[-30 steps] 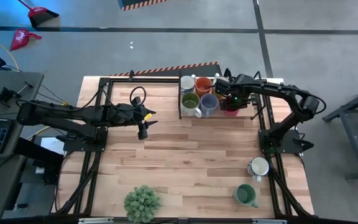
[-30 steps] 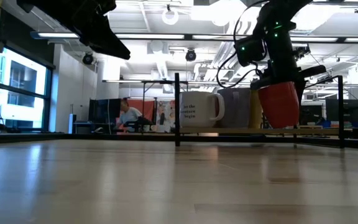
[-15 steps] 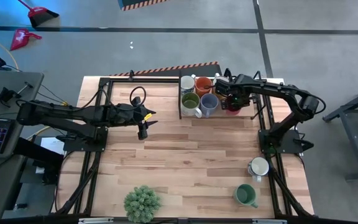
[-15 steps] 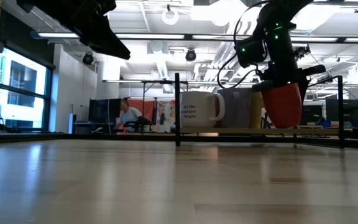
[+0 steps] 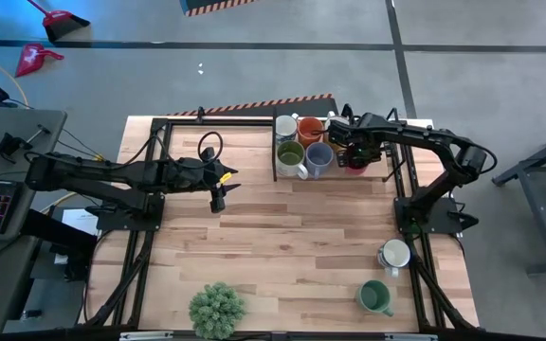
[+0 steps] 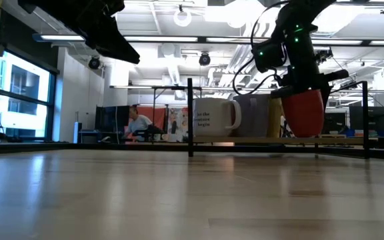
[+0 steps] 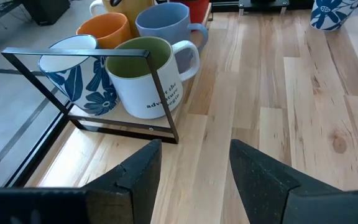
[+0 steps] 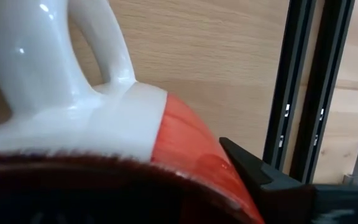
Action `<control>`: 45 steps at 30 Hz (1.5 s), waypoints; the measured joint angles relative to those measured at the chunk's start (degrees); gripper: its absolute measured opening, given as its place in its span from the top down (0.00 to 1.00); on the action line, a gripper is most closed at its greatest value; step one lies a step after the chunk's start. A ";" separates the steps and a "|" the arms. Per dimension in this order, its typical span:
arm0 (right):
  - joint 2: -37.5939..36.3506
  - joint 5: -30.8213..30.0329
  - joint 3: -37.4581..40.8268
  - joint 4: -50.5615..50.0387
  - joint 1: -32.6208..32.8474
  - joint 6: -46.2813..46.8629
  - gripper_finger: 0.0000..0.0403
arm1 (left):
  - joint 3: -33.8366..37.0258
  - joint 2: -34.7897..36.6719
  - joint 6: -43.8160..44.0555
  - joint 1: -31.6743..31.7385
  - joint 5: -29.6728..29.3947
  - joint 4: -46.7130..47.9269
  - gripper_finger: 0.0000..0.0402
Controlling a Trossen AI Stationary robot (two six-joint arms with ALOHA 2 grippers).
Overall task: Place coffee mugs
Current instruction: Put the red mug on the shelf
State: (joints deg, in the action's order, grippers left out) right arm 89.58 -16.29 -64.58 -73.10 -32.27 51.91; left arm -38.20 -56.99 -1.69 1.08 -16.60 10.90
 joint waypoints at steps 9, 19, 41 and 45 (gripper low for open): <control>-0.07 0.85 0.00 0.04 -0.83 -1.43 0.81 | 0.00 0.00 0.00 0.00 -0.02 0.00 0.55; -0.11 1.72 -0.02 0.04 -2.23 -4.14 0.80 | 0.00 0.00 0.00 0.02 -0.04 0.00 0.55; -0.15 3.50 -0.15 -1.34 -4.40 -10.34 0.80 | -0.02 0.00 1.01 0.02 -0.57 -0.15 0.55; -0.17 3.94 -0.15 -1.25 -4.52 -12.09 0.80 | -0.02 0.00 1.01 0.02 -0.59 -0.17 0.55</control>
State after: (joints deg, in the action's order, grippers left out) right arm 89.41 -12.35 -64.73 -74.35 -36.80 39.82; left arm -38.22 -56.99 -0.69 1.10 -17.19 10.72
